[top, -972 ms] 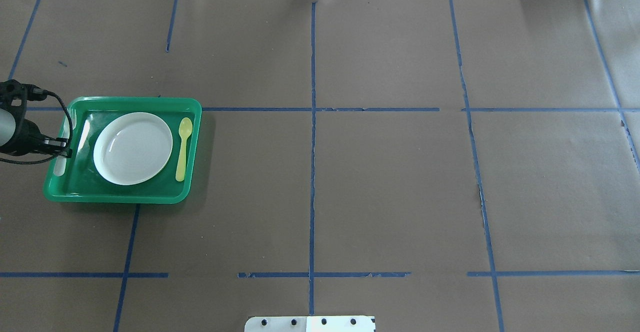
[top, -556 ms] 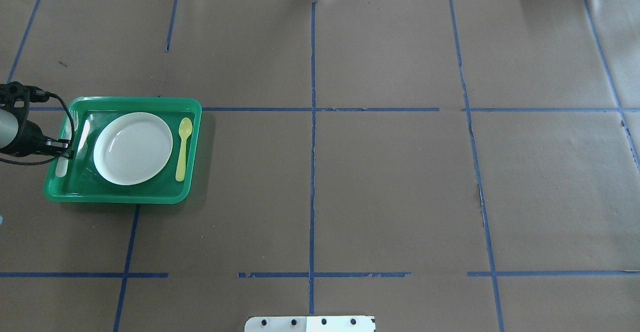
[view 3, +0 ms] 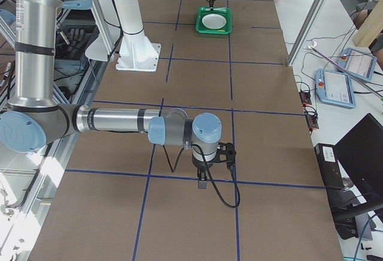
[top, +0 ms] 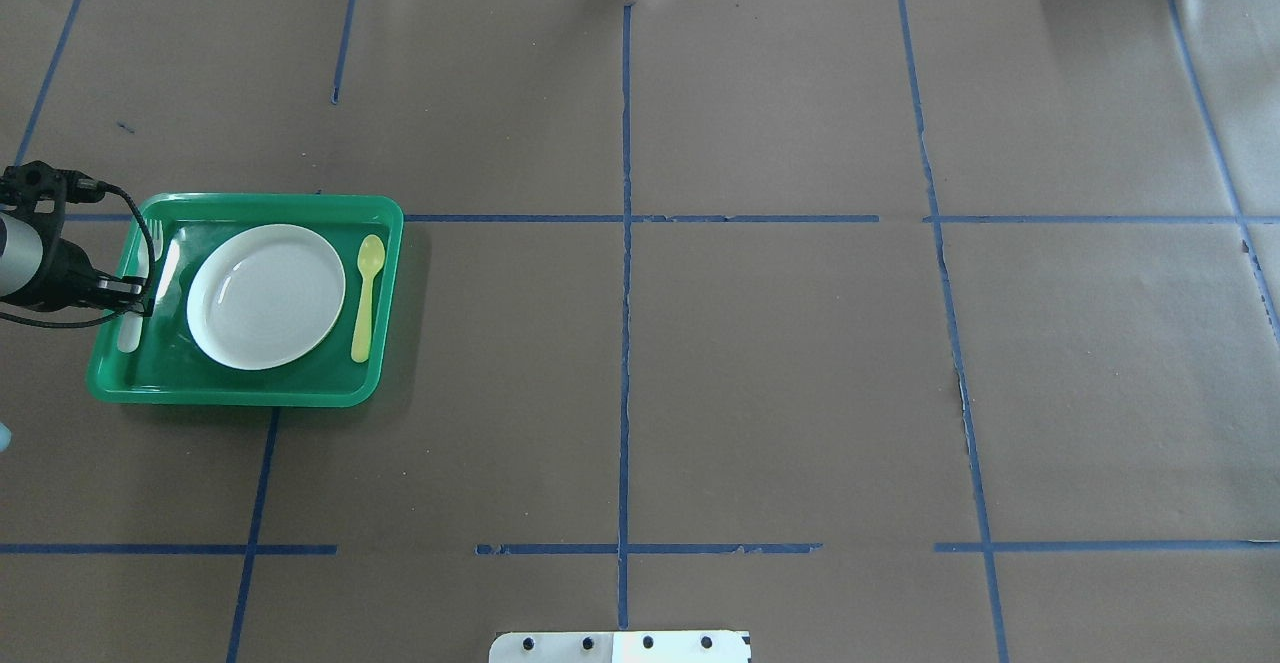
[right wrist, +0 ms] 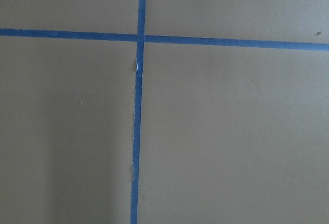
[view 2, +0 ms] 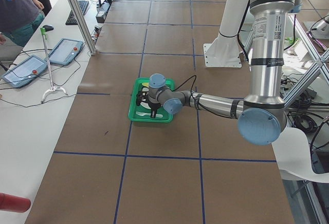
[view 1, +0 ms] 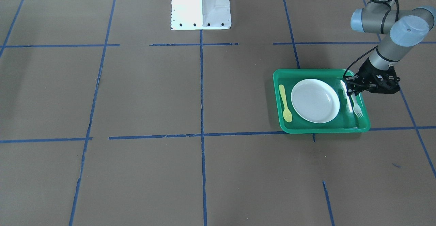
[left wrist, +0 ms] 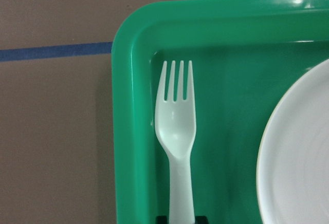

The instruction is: Place fork

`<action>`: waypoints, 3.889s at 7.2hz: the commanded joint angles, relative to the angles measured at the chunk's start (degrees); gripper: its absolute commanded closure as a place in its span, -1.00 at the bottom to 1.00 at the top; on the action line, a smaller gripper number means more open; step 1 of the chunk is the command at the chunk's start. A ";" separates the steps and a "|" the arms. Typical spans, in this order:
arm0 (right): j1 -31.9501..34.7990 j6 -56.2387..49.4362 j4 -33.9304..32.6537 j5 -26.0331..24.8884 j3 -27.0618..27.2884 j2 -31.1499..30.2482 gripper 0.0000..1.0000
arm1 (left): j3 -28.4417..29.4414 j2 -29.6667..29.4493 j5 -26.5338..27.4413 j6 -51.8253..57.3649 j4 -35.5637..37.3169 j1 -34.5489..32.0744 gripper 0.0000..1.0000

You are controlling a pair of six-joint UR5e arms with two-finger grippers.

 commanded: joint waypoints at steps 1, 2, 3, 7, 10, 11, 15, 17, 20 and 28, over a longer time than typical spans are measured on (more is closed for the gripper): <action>0.00 -0.02 0.00 0.00 0.00 0.00 -1.00 | 0.41 -0.31 -0.09 0.02 0.00 0.02 -0.41; 0.00 -0.02 0.00 0.00 0.00 0.00 -1.00 | 0.59 -0.31 -0.09 0.20 0.00 0.02 -0.98; 0.00 -0.02 0.00 0.00 0.00 0.00 -1.00 | 0.24 -0.31 -0.18 0.20 0.00 -0.07 -0.98; 0.00 -0.02 0.00 0.00 0.00 0.00 -1.00 | -5.91 0.48 -6.93 2.21 1.14 -8.20 -1.00; 0.00 0.07 0.00 0.00 0.00 0.00 -1.00 | -11.10 0.30 -7.74 28.81 14.27 -22.34 -1.00; 0.00 0.07 0.00 0.00 0.00 0.00 -1.00 | -10.32 1.00 -7.82 38.25 16.33 -26.39 -1.00; 0.00 -0.02 0.00 0.00 0.00 0.00 -1.00 | -1.63 3.79 -11.48 45.62 24.59 -37.92 -1.00; 0.00 -0.02 0.00 0.00 0.00 0.00 -1.00 | -1.43 9.16 -18.01 46.87 24.78 -38.21 -1.00; 0.00 0.07 0.00 0.00 0.00 0.00 -1.00 | -2.30 9.27 -17.84 47.04 28.97 -38.21 -1.00; 0.00 0.07 0.00 0.00 0.00 0.00 -1.00 | -4.60 8.56 -17.58 54.60 37.70 -42.78 -1.00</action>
